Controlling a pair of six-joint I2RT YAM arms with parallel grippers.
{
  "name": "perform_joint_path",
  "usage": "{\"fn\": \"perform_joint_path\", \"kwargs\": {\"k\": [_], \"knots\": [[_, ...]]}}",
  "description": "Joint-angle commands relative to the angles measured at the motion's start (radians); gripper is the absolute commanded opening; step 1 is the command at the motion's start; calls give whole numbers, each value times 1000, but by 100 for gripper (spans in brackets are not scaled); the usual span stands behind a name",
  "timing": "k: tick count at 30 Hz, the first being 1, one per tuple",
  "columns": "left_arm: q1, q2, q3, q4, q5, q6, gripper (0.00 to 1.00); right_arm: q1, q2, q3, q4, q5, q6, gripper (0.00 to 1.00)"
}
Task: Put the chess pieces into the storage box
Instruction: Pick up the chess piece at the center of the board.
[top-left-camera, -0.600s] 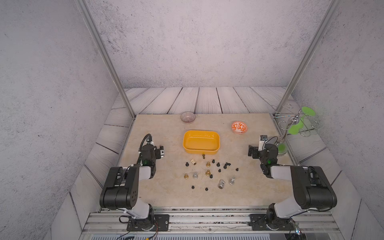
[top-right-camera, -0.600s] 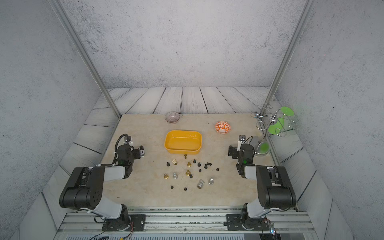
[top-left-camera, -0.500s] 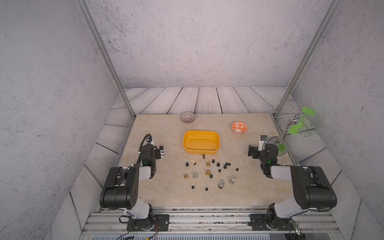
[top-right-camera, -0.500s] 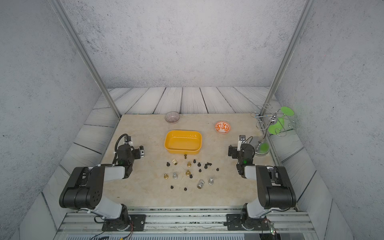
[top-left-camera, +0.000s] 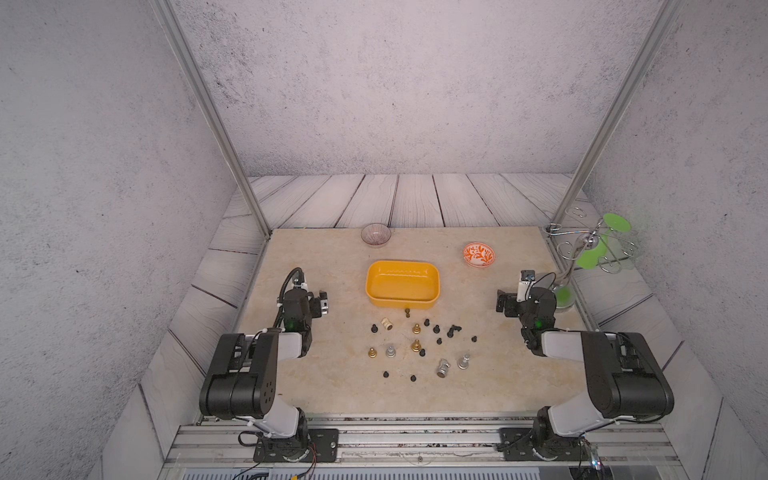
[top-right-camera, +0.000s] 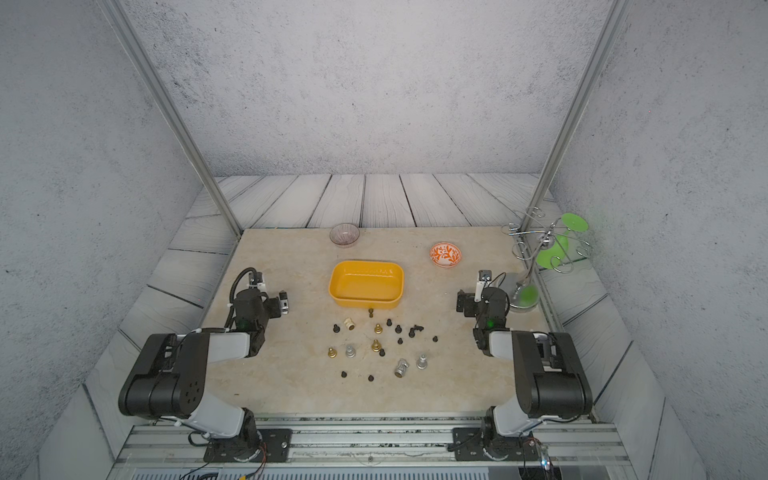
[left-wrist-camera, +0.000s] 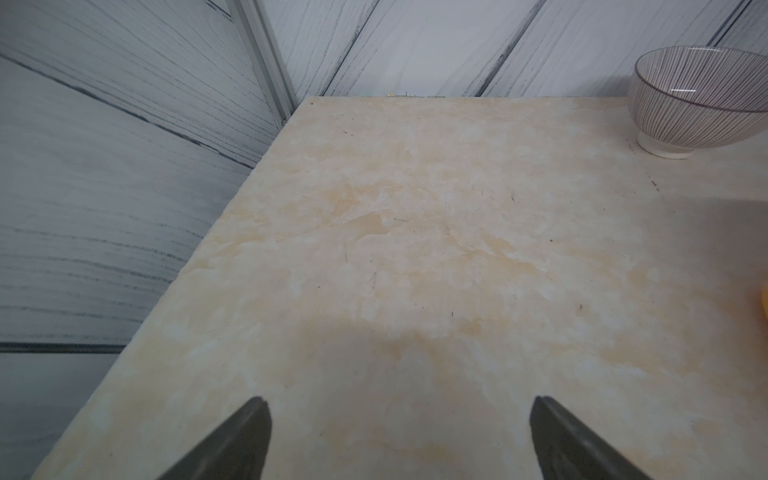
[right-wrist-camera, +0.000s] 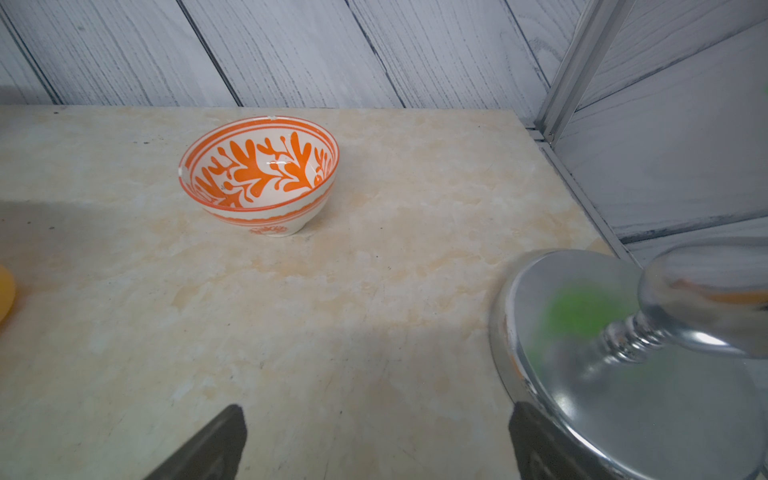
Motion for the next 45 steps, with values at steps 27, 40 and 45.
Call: {"fn": "perform_joint_path", "kwargs": {"k": [27, 40, 45], "knots": [[5, -50, 23, 8, -3, 14, 95, 8, -24, 17, -30, 17, 0, 99], [-16, -362, 245, -661, 215, -95, 88, 113, -209, 332, -818, -167, 7, 99], [-49, -402, 253, -739, 234, -135, 86, 141, -210, 412, -984, -210, 7, 96]]}}
